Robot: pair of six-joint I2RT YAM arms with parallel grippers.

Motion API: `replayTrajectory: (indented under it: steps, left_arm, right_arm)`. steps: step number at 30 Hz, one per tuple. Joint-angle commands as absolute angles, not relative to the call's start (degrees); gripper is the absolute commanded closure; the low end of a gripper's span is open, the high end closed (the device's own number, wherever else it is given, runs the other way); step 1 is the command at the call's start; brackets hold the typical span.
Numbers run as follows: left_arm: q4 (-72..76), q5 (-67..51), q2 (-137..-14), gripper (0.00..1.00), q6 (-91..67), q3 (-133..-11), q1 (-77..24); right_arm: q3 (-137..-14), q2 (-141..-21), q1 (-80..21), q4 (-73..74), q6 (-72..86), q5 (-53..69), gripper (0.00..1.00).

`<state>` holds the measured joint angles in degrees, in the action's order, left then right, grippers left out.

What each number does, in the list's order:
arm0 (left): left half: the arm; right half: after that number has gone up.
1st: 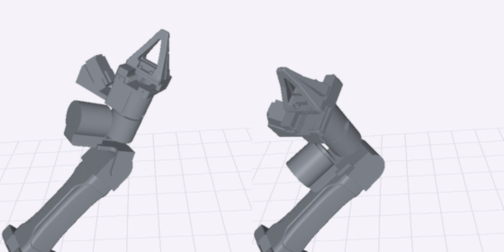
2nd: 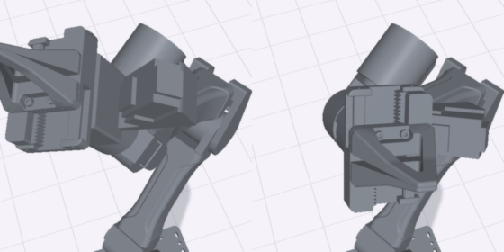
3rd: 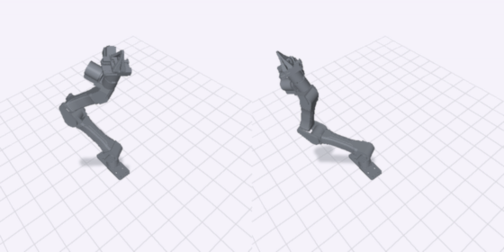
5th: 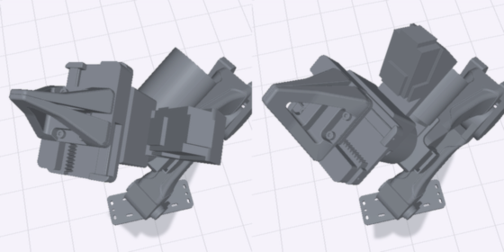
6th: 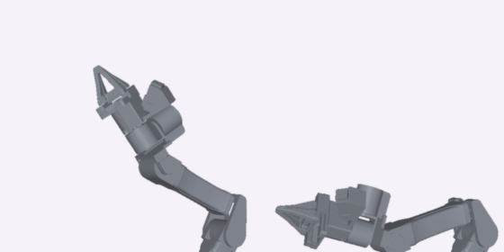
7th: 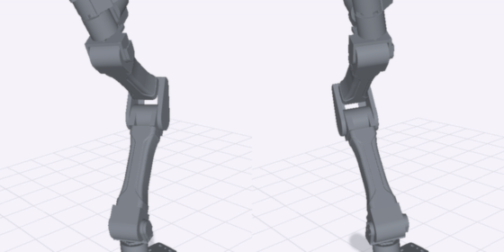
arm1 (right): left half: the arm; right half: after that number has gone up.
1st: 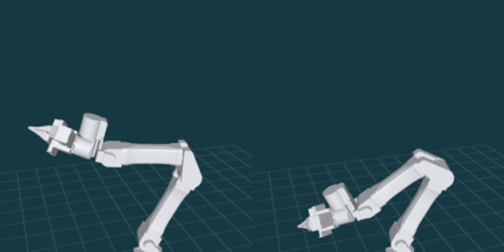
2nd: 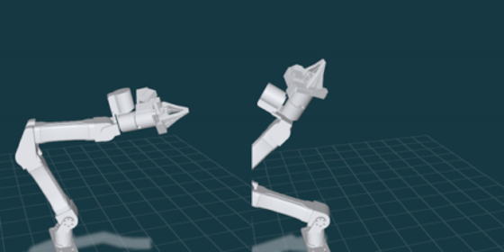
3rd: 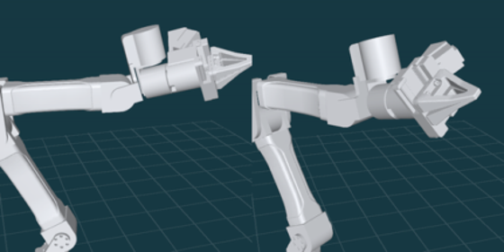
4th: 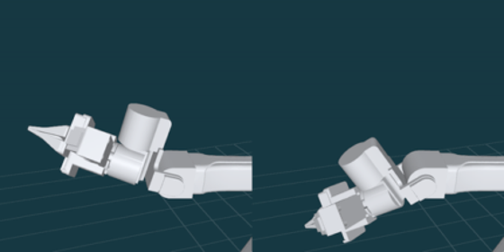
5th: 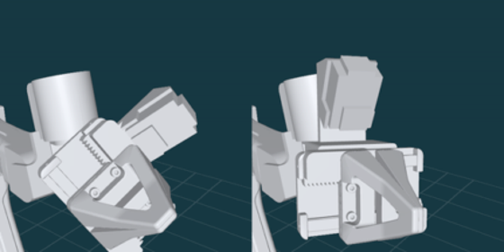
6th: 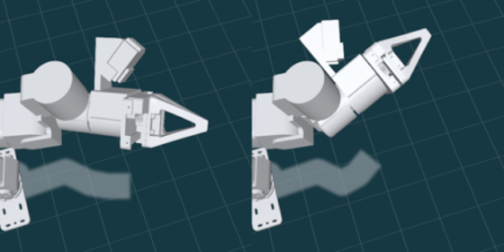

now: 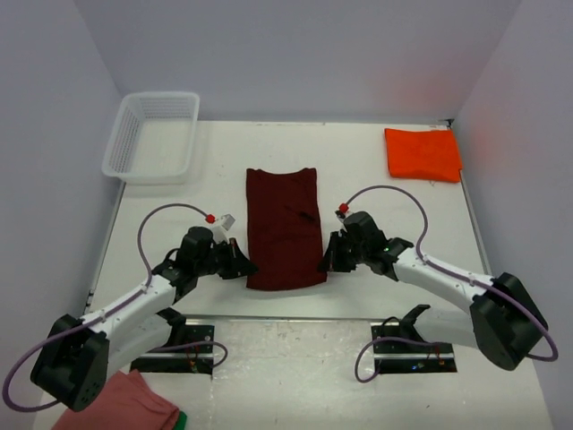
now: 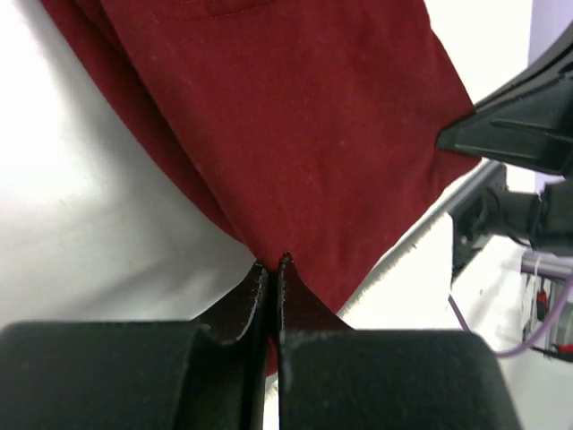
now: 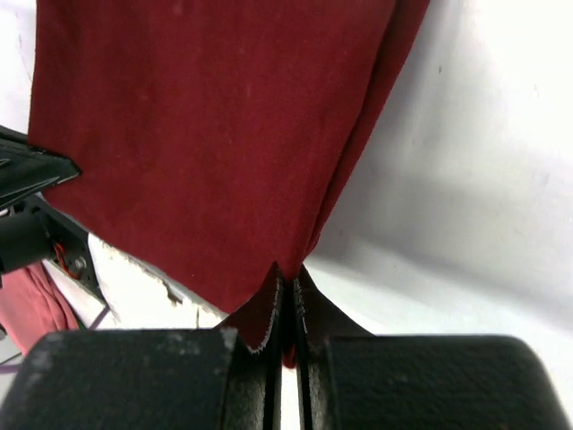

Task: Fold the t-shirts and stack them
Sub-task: Grab one side of the 2/3 rectangular tshirt with both arms, then fold the long partially folded tshirt into a neat square

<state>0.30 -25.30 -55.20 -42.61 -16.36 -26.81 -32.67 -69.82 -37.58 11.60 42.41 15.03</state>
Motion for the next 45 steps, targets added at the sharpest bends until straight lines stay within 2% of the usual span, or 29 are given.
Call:
replayTrajectory:
  steps: [1, 8, 11, 14, 21, 23, 24, 25, 26, 27, 29, 30, 31, 33, 34, 38, 41, 42, 44, 45]
  left_arm:
    - [-6.3, -26.4, -49.6, 1.0, -44.3, -15.5, -28.1]
    - [-12.0, -26.0, -42.6, 1.0, -45.2, -16.3, -28.3]
    - [-14.8, -21.6, -41.5, 1.0, -43.5, -21.2, -28.3]
    - [-15.6, -17.4, -46.6, 1.0, -41.6, -28.9, -28.1]
    - [-10.3, -13.8, -73.1, 1.0, -38.6, -50.6, -23.1]
    - [-7.1, -14.6, -79.1, 1.0, -37.4, -54.2, -19.5]
    - [-8.2, -14.7, -86.8, 1.0, -37.3, -59.8, -16.2]
    - [-8.0, -14.6, -90.1, 1.0, -37.1, -62.0, -15.4]
    - [-3.3, -13.5, -93.3, 0.69, -36.0, -63.7, -14.8]
    - [-3.3, -12.8, -102.0, 0.5, -35.6, -70.1, -13.4]
    - [-5.6, -18.2, -111.5, 0.42, -34.3, -79.1, -11.4]
    - [-4.7, -18.3, -115.9, 0.4, -33.4, -84.2, -11.6]
    - [-3.4, -18.2, -116.4, 0.37, -31.0, -85.4, -11.6]
    - [-1.7, -15.1, -113.1, 0.3, -29.2, -86.0, -11.7]
    - [-1.1, -14.7, -111.2, 0.29, -27.3, -85.3, -11.6]
    - [-5.3, -2.3, -100.1, 0.26, -25.4, -82.3, -12.1]
    - [-7.0, -1.1, -94.2, 0.25, -26.8, -78.2, -12.3]
    - [-7.5, -0.4, -93.1, 0.25, -26.9, -77.2, -13.6]
    - [-7.9, -3.3, -93.1, 0.25, -26.3, -76.8, -15.5]
    - [-7.0, -5.9, -93.8, 0.27, -26.1, -75.4, -16.9]
  right_arm:
    - [-31.6, -65.1, -38.8, 16.3, 42.3, 11.5, 1.0]
    - [-31.7, -60.1, -40.2, 19.4, 41.9, 10.8, 1.0]
    - [-35.2, -59.6, -40.3, 22.8, 40.8, 8.8, 1.0]
    - [-42.9, -62.6, -39.5, 26.5, 38.3, 5.5, 1.0]
    - [-69.7, -85.2, -30.2, 30.1, 30.0, 12.3, 1.0]
    - [-77.2, -95.4, -26.6, 32.2, 28.4, 15.1, 1.0]
    - [-84.9, -99.1, -25.1, 32.7, 27.1, 16.6, 1.0]
    - [-89.9, -108.0, -23.7, 34.6, 26.5, 22.0, 1.0]
    - [-101.2, -112.8, -21.0, 37.0, 25.6, 23.4, 0.91]
    - [-106.4, -117.0, -20.0, 39.0, 24.3, 24.9, 0.67]
    - [-115.4, -126.2, -18.2, 41.3, 23.5, 24.1, 0.48]
    - [-120.2, -127.4, -17.8, 41.5, 21.7, 25.9, 0.25]
    - [-120.6, -127.8, -17.5, 40.4, 21.3, 26.1, 0.15]
    - [-119.2, -126.0, -17.1, 38.5, 18.7, 23.7, 0.01]
    - [-118.1, -125.0, -17.0, 38.2, 18.3, 22.5, 0.01]
    - [-109.7, -116.8, -16.4, 36.0, 16.3, 16.8, 0.01]
    - [-107.8, -114.8, -16.3, 37.8, 15.6, 16.3, 0.01]
    - [-107.5, -114.5, -16.3, 38.1, 16.3, 16.6, 0.05]
    - [-106.0, -114.4, -16.4, 37.4, 18.2, 19.4, 0.3]
    - [-105.0, -114.5, -16.6, 37.1, 19.8, 21.4, 0.99]
